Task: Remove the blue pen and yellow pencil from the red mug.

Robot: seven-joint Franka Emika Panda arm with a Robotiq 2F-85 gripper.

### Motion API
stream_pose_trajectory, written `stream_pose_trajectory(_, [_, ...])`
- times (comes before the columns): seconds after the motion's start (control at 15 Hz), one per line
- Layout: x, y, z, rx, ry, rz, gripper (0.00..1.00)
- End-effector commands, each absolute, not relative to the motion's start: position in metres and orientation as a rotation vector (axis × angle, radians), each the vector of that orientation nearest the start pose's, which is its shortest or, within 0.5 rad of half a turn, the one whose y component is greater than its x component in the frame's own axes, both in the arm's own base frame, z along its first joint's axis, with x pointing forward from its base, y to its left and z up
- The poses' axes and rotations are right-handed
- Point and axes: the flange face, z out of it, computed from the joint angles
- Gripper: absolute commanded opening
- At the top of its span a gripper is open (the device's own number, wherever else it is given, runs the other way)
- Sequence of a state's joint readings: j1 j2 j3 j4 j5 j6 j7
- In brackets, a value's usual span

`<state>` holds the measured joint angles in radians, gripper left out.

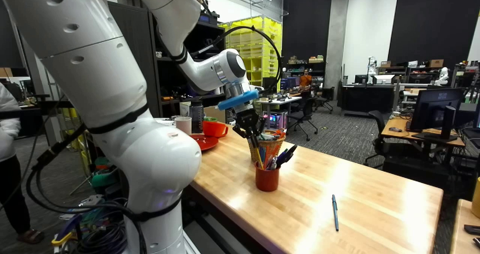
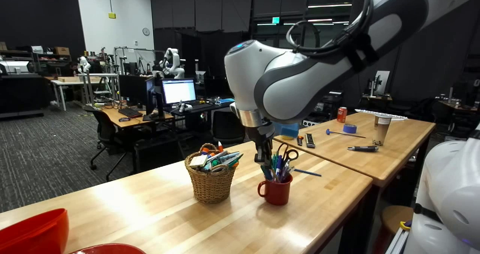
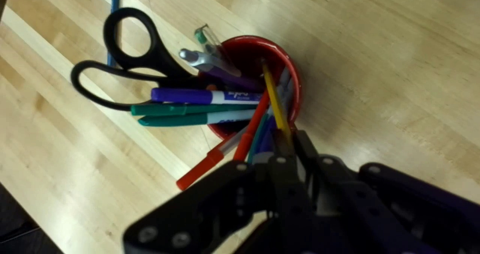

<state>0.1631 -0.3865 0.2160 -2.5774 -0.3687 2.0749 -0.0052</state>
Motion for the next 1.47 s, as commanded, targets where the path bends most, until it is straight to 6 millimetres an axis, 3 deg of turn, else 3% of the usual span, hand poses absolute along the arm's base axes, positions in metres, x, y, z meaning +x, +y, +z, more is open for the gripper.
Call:
stream_pose_trajectory(0.0, [0.369,0.121,0.419,-3.476,-0.952,-0.006,0.02])
stream_pose_trajectory(0.33, [0.358,0.114,0.486,-3.526,-0.916,-0.121,0.02])
stream_pose_trajectory(0.67, [0.354,0.083,0.563,-3.517,-0.824,-0.136,0.02])
stream_pose_trajectory(0.73, [0.357,0.095,0.539,-3.525,-0.83,-0.135,0.02])
stream_pose_trajectory(0.8, [0.356,0.091,0.549,-3.522,-0.82,-0.153,0.09])
stream_pose_trajectory(1.07, [0.358,0.093,0.539,-3.522,-0.835,-0.12,0.09])
stream_pose_trajectory(1.13, [0.364,0.091,0.542,-3.531,-0.825,-0.082,0.02])
stream_pose_trajectory(1.4, [0.392,0.05,0.57,-3.58,-0.689,0.128,0.02])
